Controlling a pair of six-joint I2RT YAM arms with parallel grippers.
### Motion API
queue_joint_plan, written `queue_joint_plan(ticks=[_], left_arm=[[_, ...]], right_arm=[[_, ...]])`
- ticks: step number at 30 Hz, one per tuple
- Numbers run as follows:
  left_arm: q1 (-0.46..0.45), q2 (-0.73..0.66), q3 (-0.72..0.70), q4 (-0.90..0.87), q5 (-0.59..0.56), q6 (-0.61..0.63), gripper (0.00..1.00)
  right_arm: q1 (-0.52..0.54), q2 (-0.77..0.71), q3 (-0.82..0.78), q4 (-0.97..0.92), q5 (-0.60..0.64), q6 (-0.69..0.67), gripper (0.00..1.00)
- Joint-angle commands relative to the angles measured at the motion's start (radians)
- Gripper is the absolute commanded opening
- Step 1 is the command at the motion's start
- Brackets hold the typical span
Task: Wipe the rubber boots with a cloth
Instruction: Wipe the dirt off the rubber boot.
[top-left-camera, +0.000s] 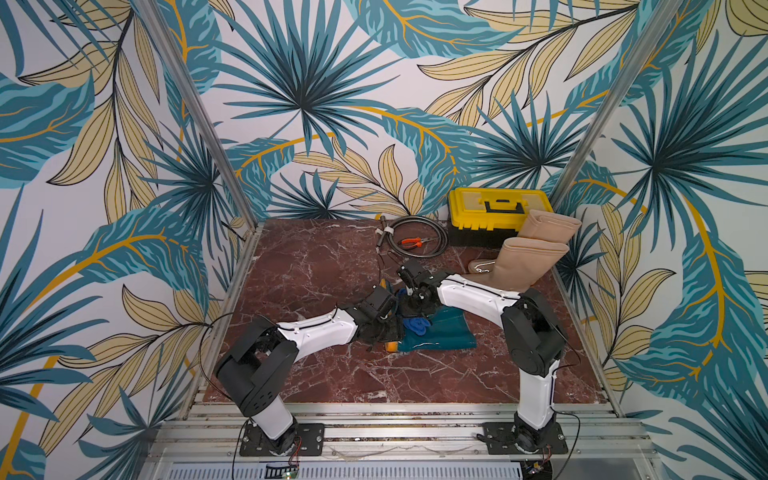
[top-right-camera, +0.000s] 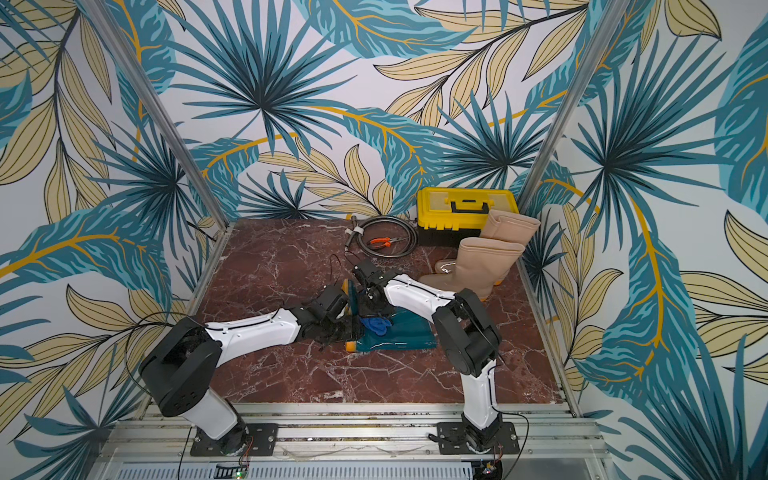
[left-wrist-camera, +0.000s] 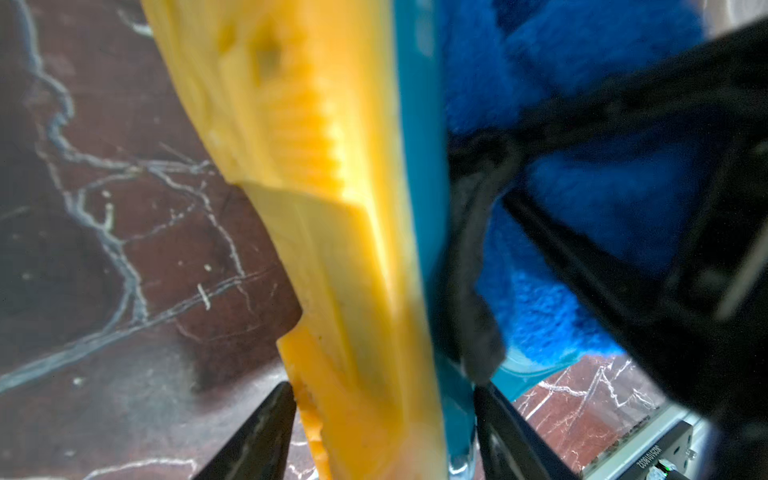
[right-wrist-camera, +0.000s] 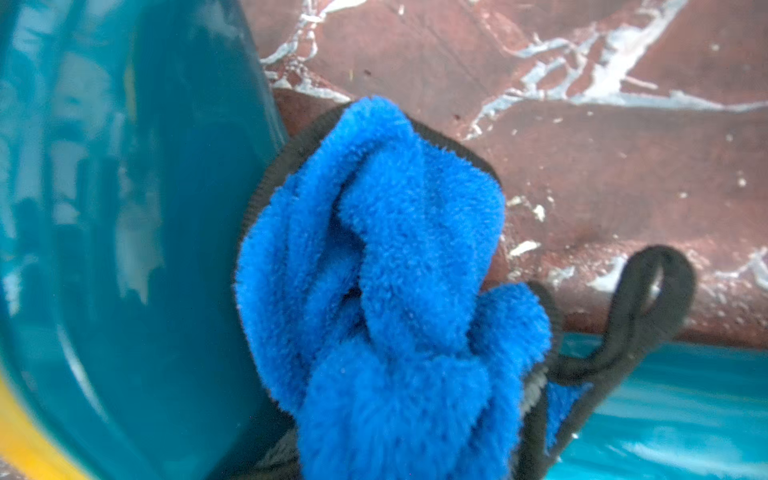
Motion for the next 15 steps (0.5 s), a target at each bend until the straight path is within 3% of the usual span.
queue_joint_plan(ticks=[1, 5, 9, 12, 15], left_arm=[[-0.005, -0.026, -0.027, 0.016, -0.023, -0.005, 0.70], [-0.002, -0.030, -0.026, 0.013, -0.044, 0.013, 0.62], [0.021, -0.074, -0.042, 0.009, -0.050, -0.005, 0.37], [0.021, -0.129, -0.084, 0.005, -0.093, -0.027, 0.20], [0.027, -0.157, -0.096, -0.008, -0.079, -0.026, 0.17]], right_arm=[[-0.088, -0.036, -0.118, -0.063, 0.106, 0.048, 0.00], [-0.179, -0.101, -0.192, -0.099, 0.135, 0.031, 0.00], [-0.198, -0.142, -0.168, -0.148, 0.066, 0.070, 0.00], [-0.061, -0.162, -0.099, -0.091, 0.023, 0.097, 0.00], [0.062, -0.074, 0.032, -0.033, -0.049, 0.130, 0.00]])
